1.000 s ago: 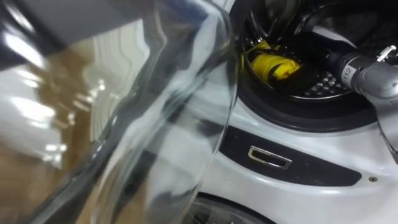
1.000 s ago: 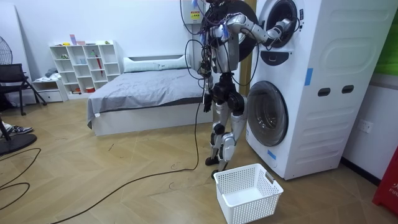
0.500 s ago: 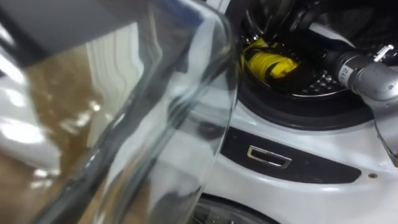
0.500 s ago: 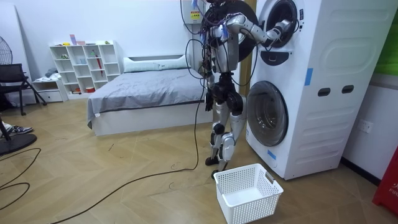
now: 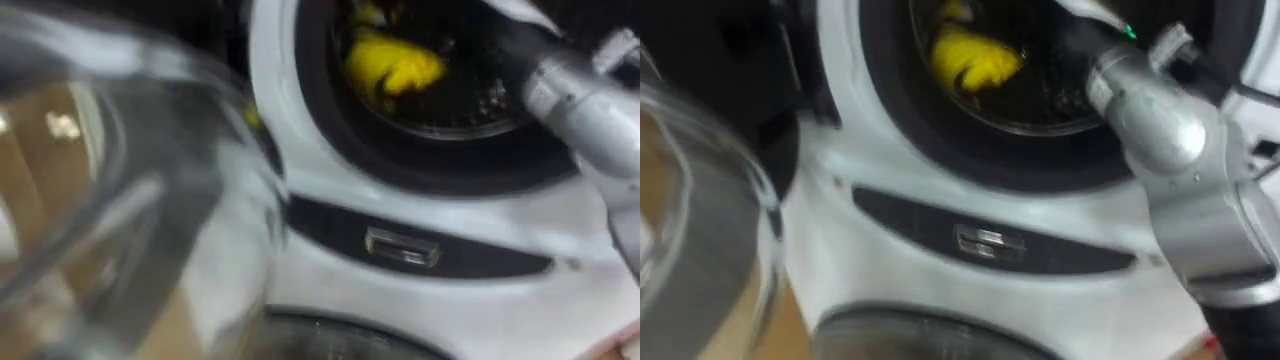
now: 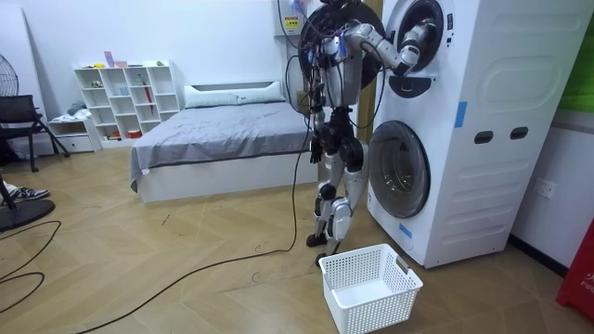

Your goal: Pick clothes from washing machine

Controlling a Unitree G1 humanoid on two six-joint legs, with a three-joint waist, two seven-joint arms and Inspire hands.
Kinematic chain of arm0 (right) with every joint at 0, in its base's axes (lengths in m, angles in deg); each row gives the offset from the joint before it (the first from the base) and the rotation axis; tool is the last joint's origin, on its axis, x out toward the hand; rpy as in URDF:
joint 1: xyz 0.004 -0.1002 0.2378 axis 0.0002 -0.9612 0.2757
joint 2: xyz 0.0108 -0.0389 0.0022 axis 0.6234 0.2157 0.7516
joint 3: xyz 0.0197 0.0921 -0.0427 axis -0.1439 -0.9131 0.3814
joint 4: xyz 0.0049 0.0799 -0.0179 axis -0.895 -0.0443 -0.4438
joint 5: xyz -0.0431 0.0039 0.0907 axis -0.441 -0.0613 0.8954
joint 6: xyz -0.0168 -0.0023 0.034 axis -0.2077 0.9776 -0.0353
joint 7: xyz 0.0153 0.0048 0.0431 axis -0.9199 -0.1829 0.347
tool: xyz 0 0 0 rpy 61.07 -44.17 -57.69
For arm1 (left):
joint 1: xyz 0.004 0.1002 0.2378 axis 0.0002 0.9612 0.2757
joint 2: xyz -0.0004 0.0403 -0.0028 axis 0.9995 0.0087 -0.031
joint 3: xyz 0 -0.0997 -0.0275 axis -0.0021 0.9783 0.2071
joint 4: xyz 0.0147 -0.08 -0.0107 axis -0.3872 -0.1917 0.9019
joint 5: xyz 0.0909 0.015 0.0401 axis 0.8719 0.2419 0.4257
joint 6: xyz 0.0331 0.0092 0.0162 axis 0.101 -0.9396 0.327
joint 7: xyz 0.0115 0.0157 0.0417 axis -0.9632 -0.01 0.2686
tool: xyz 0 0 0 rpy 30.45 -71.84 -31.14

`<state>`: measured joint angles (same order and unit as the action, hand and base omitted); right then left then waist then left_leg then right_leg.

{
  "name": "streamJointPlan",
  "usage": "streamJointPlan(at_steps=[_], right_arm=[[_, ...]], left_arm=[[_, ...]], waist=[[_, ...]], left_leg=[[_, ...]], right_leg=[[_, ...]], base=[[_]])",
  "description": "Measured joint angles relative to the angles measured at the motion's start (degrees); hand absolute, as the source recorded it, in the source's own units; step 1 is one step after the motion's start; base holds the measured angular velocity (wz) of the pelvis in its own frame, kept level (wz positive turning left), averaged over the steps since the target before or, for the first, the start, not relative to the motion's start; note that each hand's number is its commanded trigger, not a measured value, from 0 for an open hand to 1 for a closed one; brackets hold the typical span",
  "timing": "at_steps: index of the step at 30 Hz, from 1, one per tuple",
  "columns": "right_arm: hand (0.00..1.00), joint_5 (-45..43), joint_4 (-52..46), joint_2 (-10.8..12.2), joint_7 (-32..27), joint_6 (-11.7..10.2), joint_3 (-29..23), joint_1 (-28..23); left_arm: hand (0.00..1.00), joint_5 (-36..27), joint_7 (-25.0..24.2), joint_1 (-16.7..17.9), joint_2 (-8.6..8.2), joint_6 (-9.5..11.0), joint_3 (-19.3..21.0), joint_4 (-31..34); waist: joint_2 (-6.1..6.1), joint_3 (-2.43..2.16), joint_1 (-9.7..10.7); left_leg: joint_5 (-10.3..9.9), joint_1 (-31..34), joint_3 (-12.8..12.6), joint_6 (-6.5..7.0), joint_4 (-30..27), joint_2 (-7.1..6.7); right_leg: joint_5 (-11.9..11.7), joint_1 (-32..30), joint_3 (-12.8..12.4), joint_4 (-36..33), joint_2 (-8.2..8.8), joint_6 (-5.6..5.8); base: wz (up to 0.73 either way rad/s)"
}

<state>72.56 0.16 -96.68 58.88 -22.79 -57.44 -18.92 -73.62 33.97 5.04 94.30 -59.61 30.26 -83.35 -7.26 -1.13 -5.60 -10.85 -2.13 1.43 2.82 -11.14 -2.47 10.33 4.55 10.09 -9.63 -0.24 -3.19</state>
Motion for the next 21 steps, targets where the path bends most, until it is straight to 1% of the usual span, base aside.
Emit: streamJointPlan(at_steps=[1,2,3,4,5,6,7,8,9,10,11,12,15,18,20,21], right_arm=[[1.0,2.06,-1.53,0.08,-0.67,-0.64,-0.72,-1.07],[1.0,5.66,-4.25,0.13,-1.99,-1.73,-2.12,-4.03],[1.0,8.02,-6.23,0.46,-3.15,-2.88,-3.6,-8.09],[1.0,9.4,-7.01,0.79,-3.49,-3.26,-4.42,-10.07],[1.0,12.45,-8.76,1.33,-3.74,-3.52,-6.12,-13.68],[1.0,15.48,-10.06,1.57,-3.76,-3.63,-7.59,-16.43],[1.0,17.42,-10.54,1.67,-3.76,-3.69,-8.47,-17.75],[1.0,19.75,-11.26,1.78,-3.81,-3.8,-10.11,-20.13],[1.0,21.55,-11.43,2.08,-3.91,-3.97,-11.54,-21.91],[1.0,22.49,-11.48,2.24,-3.91,-4.3,-12.63,-23.06],[1.0,24.54,-11.5,2.36,-3.93,-5.13,-14.76,-25.24],[1.0,25.84,-11.56,2.39,-3.96,-5.53,-16.73,-27.18],[1.0,27.41,-11.45,2.36,-4.45,-5.63,-21.02,-30.22],[1.0,28.88,-11.39,2.34,-5.7,-6.06,-23.81,-31.62],[1.0,28.99,-11.25,2.33,-6.6,-6.6,-24.31,-31.8],[1.0,29.61,-11.25,2.25,-6.74,-6.74,-24.44,-31.8]], left_arm=[[0.0,-0.06,0.01,0.29,-0.11,0.45,0.46,-0.11],[0.0,-0.14,0.01,1.35,-0.21,1.11,0.75,-0.76],[0.0,0.0,0.01,2.08,-0.37,1.54,1.07,-0.87],[0.0,-0.02,0.01,2.98,-0.52,1.86,1.07,-0.81],[0.0,0.09,0.01,4.05,-1.04,2.4,1.06,-0.78],[0.0,0.1,0.01,5.31,-1.8,2.79,1.29,-0.79],[0.0,0.12,0.01,5.92,-2.24,2.88,1.44,-0.79],[0.0,0.15,0.01,6.8,-2.92,2.88,1.93,-0.73],[0.0,0.47,0.0,7.97,-3.32,2.89,3.08,-0.69],[0.0,0.7,0.0,8.34,-3.38,2.92,3.58,-0.68],[0.0,1.1,-0.01,9.09,-3.41,3.15,4.32,-0.55],[0.0,1.23,-0.01,9.64,-3.47,3.26,4.88,-0.53],[0.0,1.5,-0.01,10.39,-3.58,3.26,6.04,0.21],[0.0,1.69,0.0,10.67,-3.52,3.6,6.75,1.76],[0.0,1.69,0.01,10.66,-3.52,3.84,7.2,2.72],[0.0,1.69,0.01,10.65,-3.51,4.31,7.64,3.12]], waist=[[0.13,0.11,0.5],[0.34,0.25,1.23],[0.43,0.32,1.91],[0.56,0.41,2.28],[1.12,0.76,2.96],[1.75,1.06,3.9],[2.16,0.99,4.16],[2.86,0.72,4.5],[3.45,0.62,5.62],[3.51,0.5,6.21],[3.64,0.43,6.87],[3.66,0.31,7.07],[3.78,0.26,7.67],[3.63,0.24,7.8],[3.37,0.25,7.87],[3.23,0.29,7.97]], left_leg=[[0.0,-0.3,-0.02,0.0,0.1,-0.01],[0.0,-0.91,-0.1,0.01,0.37,-0.02],[-0.06,-1.23,-0.37,0.09,0.36,0.0],[-0.15,-1.31,-0.42,0.22,0.37,0.01],[-0.54,-1.15,-0.36,0.65,0.4,0.06],[-0.77,-0.74,-0.73,0.76,0.38,-0.02],[-0.81,-0.54,-1.06,0.82,0.32,-0.02],[-0.85,-0.4,-1.13,0.88,0.27,-0.13],[-0.84,-0.46,-1.14,0.89,0.27,-0.17],[-0.83,-0.48,-1.18,0.89,0.25,-0.16],[-0.79,-0.44,-1.19,0.89,0.16,-0.14],[-0.77,-0.44,-1.33,0.87,0.04,-0.09],[-0.77,-0.42,-1.39,0.86,-0.39,-0.05],[-0.77,-0.6,-1.41,0.85,-0.55,-0.05],[-0.77,-0.6,-1.64,0.85,-0.55,-0.01],[-0.77,-0.43,-1.74,0.85,-0.54,0.01]], right_leg=[[0.0,0.28,-0.26,0.05,0.0,0.0],[0.0,0.75,-0.72,0.04,0.01,0.01],[-0.02,1.06,-0.8,0.03,0.05,0.03],[-0.01,1.13,-0.95,0.01,0.04,0.04],[0.05,1.14,-1.3,-0.07,-0.02,0.15],[0.13,0.82,-1.63,-0.2,0.1,0.39],[0.04,0.49,-2.1,-0.25,0.09,0.53],[-0.07,0.3,-2.18,-0.25,0.1,0.69],[-0.08,0.36,-2.28,-0.29,0.19,0.71],[-0.08,0.36,-2.29,-0.29,0.22,0.71],[-0.08,0.38,-2.25,-0.29,0.22,0.7],[-0.08,0.39,-2.28,-0.25,0.19,0.69],[-0.03,0.19,-2.21,0.02,0.16,0.62],[0.0,0.19,-2.23,0.01,0.15,0.58],[0.0,0.2,-2.25,-0.02,0.12,0.58],[0.0,0.22,-2.15,0.0,0.11,0.57]], base=[[0.0],[0.0],[0.0],[-0.08],[-0.12],[-0.18],[-0.24],[-0.16],[-0.07],[0.06],[0.0],[0.0],[0.0],[0.0],[0.0],[0.0]])
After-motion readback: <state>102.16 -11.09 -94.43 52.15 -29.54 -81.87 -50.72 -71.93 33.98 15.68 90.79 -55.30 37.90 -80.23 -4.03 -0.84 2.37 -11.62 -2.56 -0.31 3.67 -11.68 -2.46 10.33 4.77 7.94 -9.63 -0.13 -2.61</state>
